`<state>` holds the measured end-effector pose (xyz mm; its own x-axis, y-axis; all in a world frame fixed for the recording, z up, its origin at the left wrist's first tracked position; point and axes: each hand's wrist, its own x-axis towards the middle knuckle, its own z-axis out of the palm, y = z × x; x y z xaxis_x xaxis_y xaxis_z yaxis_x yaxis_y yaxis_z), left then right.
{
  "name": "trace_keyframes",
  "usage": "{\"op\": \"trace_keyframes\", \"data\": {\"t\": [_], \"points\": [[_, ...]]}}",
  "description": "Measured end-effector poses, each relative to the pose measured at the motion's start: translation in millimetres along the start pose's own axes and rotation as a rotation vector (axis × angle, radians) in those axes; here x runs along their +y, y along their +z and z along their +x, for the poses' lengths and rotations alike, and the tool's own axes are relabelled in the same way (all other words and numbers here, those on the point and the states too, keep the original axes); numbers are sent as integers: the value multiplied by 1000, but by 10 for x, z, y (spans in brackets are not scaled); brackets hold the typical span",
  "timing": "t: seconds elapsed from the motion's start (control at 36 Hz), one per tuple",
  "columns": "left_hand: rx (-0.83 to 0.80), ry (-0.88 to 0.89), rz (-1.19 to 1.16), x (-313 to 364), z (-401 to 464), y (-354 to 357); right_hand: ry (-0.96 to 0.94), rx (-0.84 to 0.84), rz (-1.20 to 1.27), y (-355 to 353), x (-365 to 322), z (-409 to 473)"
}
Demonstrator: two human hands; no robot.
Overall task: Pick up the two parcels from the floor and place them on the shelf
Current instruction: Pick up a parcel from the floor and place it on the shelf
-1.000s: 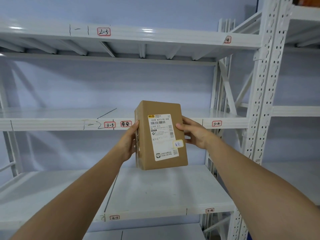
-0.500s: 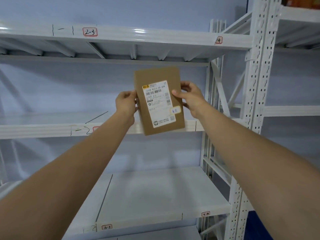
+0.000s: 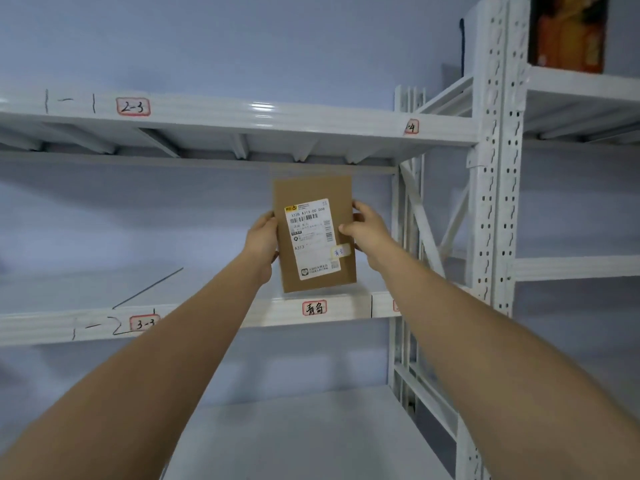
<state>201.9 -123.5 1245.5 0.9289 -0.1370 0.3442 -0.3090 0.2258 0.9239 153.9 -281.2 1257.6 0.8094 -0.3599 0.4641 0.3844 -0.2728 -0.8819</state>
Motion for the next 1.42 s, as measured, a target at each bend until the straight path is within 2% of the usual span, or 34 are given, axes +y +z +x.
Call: {"op": "trace_keyframes", "data": {"t": [0.11, 0.22, 0.42, 0.69, 0.81, 0.92, 1.14, 1.19, 1.33, 1.42], "points": [[-50, -35, 27, -251, 114, -1, 83, -4, 15, 43, 311, 83], [-120, 38, 98, -435, 182, -31, 92, -4, -17, 80, 535, 133], [-77, 70, 255, -509, 232, -18, 97, -15, -226, 124, 690, 264], [28, 69, 396, -598, 235, 49, 101, -45, -347, 156, 827, 181], [92, 67, 630, -631, 183, 77, 95, -1, -388, 214, 868, 190], [109, 88, 735, -680, 167, 92, 110, 40, -463, 260, 915, 163], [34, 71, 973, -709, 85, 17, 109, 15, -671, 240, 931, 65], [13, 100, 1101, -742, 23, -43, 107, -7, -735, 199, 905, 9], [-64, 263, 1607, -779, -155, -221, 61, -110, -918, 76, 884, -142], [-129, 340, 1788, -791, -264, -290, 31, -178, -1051, 18, 895, -268]]}}
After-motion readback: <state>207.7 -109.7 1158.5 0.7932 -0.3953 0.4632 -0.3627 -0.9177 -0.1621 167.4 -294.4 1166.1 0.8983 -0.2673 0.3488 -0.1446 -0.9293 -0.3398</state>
